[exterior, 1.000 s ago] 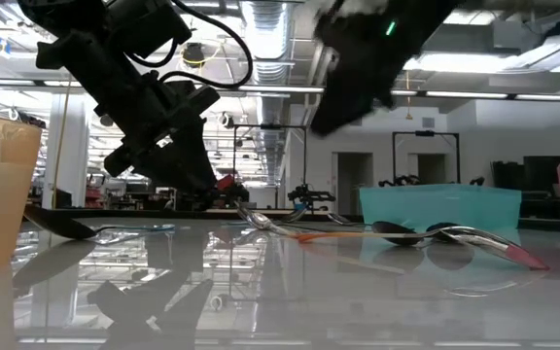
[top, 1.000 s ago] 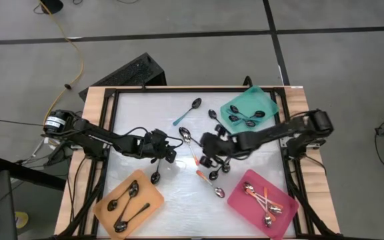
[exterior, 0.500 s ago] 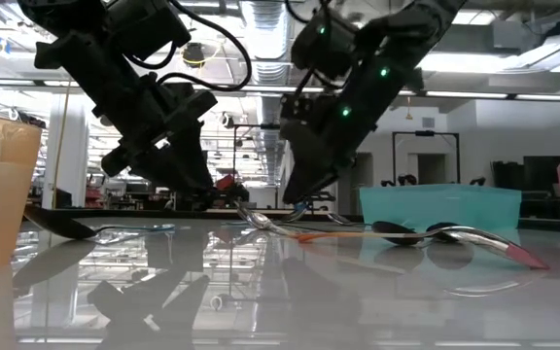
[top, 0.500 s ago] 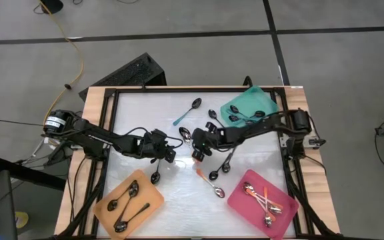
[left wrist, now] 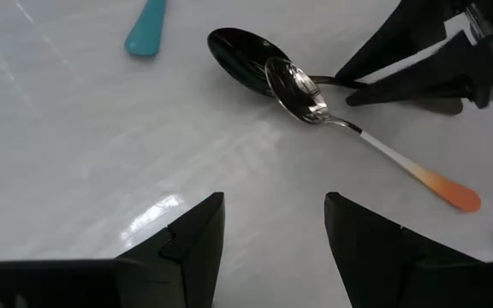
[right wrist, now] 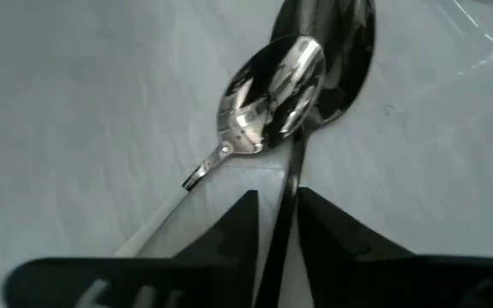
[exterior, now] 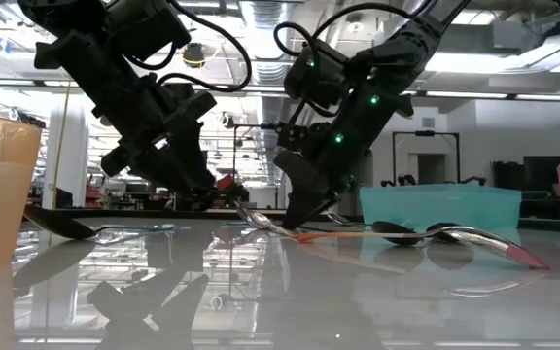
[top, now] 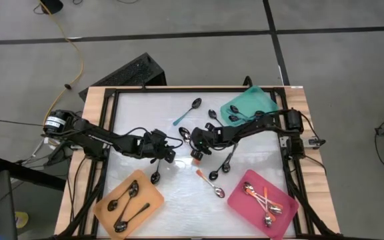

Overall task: Sort silverware by color (type)
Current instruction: Put the black spoon into the orange bin

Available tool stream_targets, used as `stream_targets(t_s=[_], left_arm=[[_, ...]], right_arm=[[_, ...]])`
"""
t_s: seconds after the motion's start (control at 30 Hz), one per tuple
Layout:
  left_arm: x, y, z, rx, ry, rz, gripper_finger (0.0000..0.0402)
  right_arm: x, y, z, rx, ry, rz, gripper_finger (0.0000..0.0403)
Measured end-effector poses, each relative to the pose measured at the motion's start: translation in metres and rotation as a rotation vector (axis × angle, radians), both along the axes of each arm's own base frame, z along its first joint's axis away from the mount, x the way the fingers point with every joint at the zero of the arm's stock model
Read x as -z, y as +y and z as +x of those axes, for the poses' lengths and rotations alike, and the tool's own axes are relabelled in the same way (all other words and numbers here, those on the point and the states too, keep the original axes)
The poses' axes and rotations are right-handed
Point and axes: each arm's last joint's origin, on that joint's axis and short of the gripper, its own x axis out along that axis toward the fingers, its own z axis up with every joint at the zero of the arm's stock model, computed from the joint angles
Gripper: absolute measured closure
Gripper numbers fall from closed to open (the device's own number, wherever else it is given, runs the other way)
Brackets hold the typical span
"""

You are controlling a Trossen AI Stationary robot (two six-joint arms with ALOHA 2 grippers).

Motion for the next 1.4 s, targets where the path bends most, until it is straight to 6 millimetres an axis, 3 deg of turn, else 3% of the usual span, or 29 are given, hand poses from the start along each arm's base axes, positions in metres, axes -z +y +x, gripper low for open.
stream_targets(t_s=[0.17, 0.37, 0.57, 0.87, 1.2, 1.4], left_arm=[[0.000, 0.000, 0.000, -0.001, -0.001, -0.001, 0.0217], [0.000, 0.000, 0.000, 0.001, 0.000, -0.004, 0.0217], [0.000, 0.000, -0.001, 0.001, 0.007, -0.003, 0.0217], [0.001, 0.000, -0.001, -0.002, 0.013, 0.003, 0.0217], [0.000, 0.001, -0.001, -0.008, 0.015, 0.036, 0.0217], [0.000, 0.001, -0.001, -0.007, 0.015, 0.038, 0.0217]], right_arm=[[0.001, 0.000, -0.002, 0.046, 0.005, 0.031, 0.0387], [0.002, 0.001, -0.003, 0.129, -0.005, 0.065, 0.0390], [-0.012, 0.003, -0.007, 0.196, -0.041, 0.019, 0.0396], [-0.070, 0.005, -0.010, 0.215, -0.246, -0.105, 0.0397], [-0.144, 0.051, -0.016, 0.121, -0.588, -0.337, 0.0397], [-0.176, 0.086, -0.016, -0.130, -0.814, -0.475, 0.0397]])
